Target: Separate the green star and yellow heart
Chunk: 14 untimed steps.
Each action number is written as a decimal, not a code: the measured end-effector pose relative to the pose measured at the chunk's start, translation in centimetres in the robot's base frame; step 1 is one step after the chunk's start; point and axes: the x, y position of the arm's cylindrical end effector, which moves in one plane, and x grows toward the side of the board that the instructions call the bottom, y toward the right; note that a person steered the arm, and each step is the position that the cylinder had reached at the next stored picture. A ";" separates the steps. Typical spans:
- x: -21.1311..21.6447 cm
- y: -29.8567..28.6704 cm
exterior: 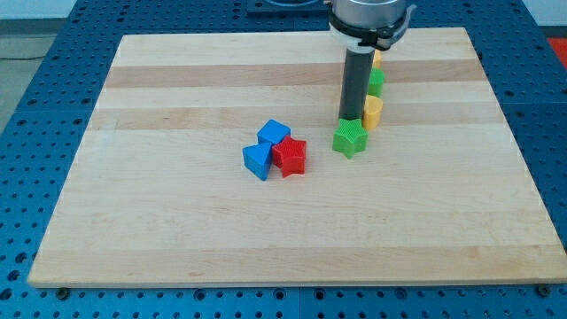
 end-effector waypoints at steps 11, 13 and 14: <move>0.4 8.1; 0.3 7.5; 0.3 7.2</move>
